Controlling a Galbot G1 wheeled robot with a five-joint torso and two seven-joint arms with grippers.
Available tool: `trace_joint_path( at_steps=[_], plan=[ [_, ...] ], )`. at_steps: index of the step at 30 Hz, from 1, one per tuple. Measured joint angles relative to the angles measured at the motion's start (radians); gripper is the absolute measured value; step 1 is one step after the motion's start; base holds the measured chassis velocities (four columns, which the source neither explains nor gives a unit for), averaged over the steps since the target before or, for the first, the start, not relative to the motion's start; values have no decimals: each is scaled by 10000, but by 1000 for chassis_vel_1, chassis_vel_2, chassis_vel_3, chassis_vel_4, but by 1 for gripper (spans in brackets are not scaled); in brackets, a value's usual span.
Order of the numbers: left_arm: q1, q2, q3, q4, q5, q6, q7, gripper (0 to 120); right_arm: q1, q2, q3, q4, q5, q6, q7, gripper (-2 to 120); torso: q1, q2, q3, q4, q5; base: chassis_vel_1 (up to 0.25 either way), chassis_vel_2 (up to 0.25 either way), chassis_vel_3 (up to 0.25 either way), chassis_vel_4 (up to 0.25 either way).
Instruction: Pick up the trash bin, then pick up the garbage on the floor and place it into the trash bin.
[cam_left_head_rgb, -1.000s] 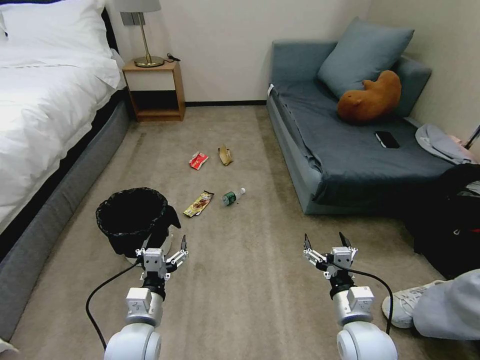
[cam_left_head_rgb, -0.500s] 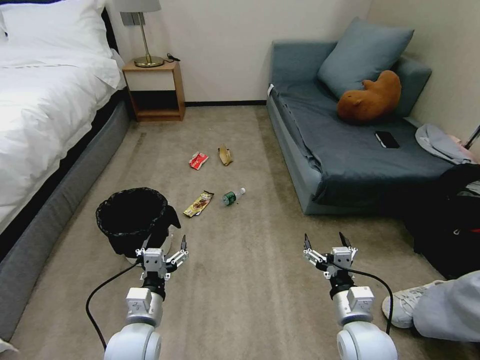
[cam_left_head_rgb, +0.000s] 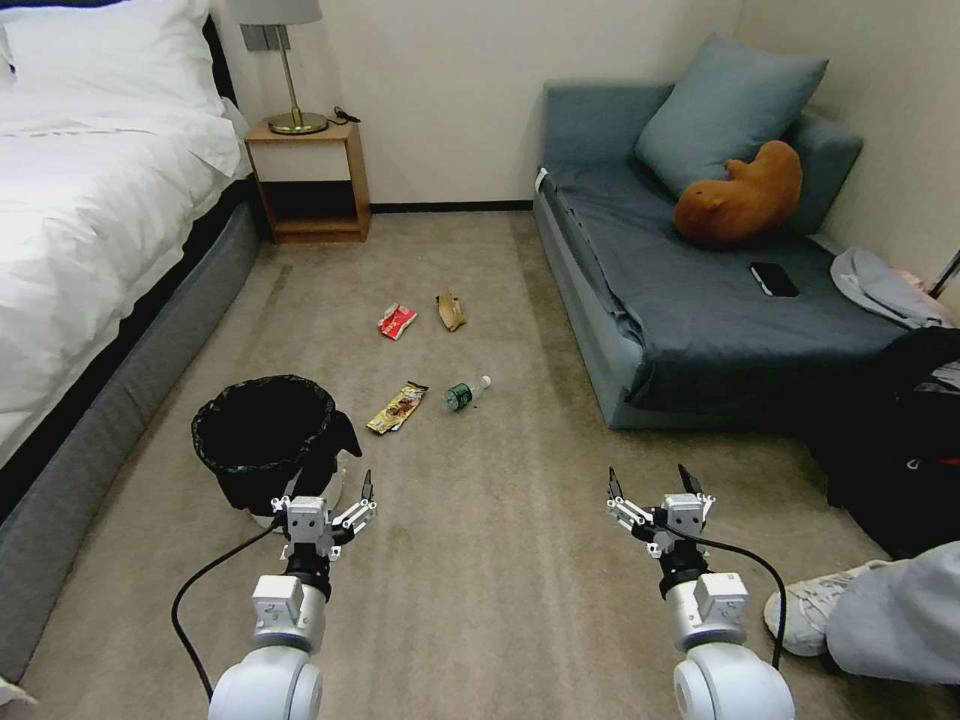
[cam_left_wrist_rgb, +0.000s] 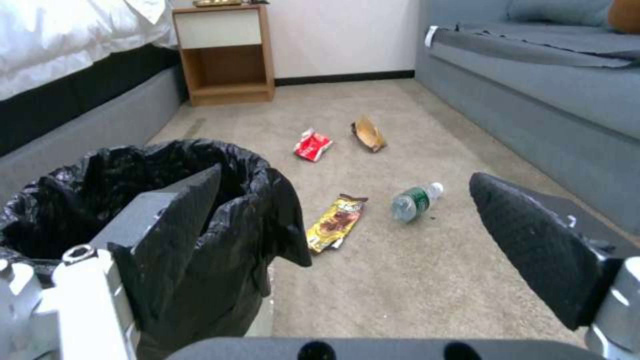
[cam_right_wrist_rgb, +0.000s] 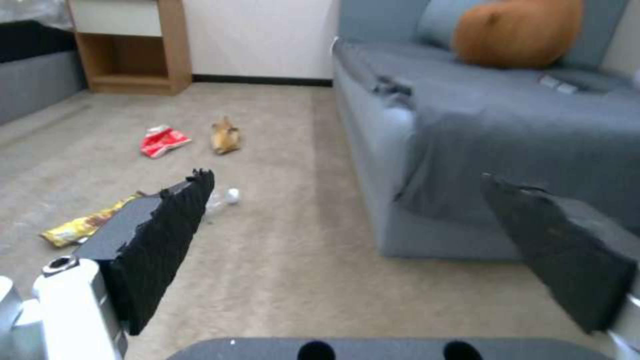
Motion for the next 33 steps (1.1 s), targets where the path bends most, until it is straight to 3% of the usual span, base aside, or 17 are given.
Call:
trace_joint_path(
  at_steps=[2, 3, 4, 6, 7, 9, 10, 12, 15, 17, 24, 27, 30, 31, 33],
  plan=[
    [-182, 199, -195, 28, -299, 317, -186, 100, 472, -23, -413, -321, 336, -256, 184, 100, 0, 0, 0, 2, 1, 0, 0, 0, 0],
    [-504, 548, -527, 98, -829, 881, -513, 100, 1020, -54, -891, -700, 726, -556, 411, 100, 0, 0, 1, 3, 1, 0, 0, 0, 0],
    [-504, 548, -527, 98, -829, 881, -513, 100, 1020, -54, -891, -700, 726, -556, 411, 100, 0, 0, 1, 3, 1, 0, 0, 0, 0],
    [-941, 1019, -985, 186, -1548, 1657, -961, 100, 1773, -97, -1538, -1225, 1264, -965, 722, 100, 0, 0, 1, 2, 0, 0, 0, 0, 0],
    [-941, 1019, -985, 186, -1548, 1657, -961, 100, 1773, -97, -1538, -1225, 1264, -965, 722, 100, 0, 0, 1, 2, 0, 0, 0, 0, 0],
    [-1412, 1528, -1469, 283, -2332, 2497, -1439, 99, 2518, -139, -2186, -1742, 1790, -1369, 1021, 100, 0, 0, 1, 3, -1, 0, 0, 0, 0],
    [-1412, 1528, -1469, 283, -2332, 2497, -1439, 99, 2518, -139, -2186, -1742, 1790, -1369, 1021, 100, 0, 0, 1, 3, -1, 0, 0, 0, 0],
    [-1970, 2133, -2046, 398, -3262, 3495, -2001, 99, 3431, -188, -2982, -2373, 2439, -1862, 1392, 100, 0, 0, 2, 2, -1, 0, 0, 0, 0],
    [-2179, 2358, -2263, 441, -3604, 3857, -2214, 99, 3798, -208, -3307, -2627, 2706, -2067, 1540, 100, 1, 0, 1, 3, -2, 0, 0, 0, 0],
    [-2666, 2885, -2782, 534, -4385, 4702, -2724, 99, 4712, -256, -4102, -3262, 3357, -2559, 1911, 100, 0, 0, 2, 1, 3, 0, 0, 0, 0],
    [-2736, 2966, -2844, 551, -4554, 4865, -2777, 99, 6158, -334, -5362, -4265, 4389, -3336, 2491, 100, 0, -1, 2, 3, 1, 0, 0, 0, 0],
    [-2832, 3271, -3094, 428, -4966, 5013, -2800, 99, 6751, -393, -5808, -4578, 4729, -3571, 2667, 100, 1, -1, 2, 4, 0, 0, 0, 0, 0],
    [-3033, 3884, -3470, 153, -5643, 5159, -2827, 98, 7238, -593, -6158, -4735, 5021, -3674, 2748, 100, 1, -2, 3, 3, 5, 0, 0, 0, 0],
    [-3033, 3884, -3470, 153, -5643, 5159, -2827, 98, 7238, -593, -6158, -4735, 5021, -3674, 2748, 100, 1, -2, 3, 3, 5, 0, 0, 0, 0],
    [-3147, 4127, -3541, 114, -5870, 5189, -2849, 98, 8374, -1243, -6862, -4979, 5702, -3810, 2915, 100, 1, -1, 1, 2, 0, 0, 0, 0, 0]
  ],
)
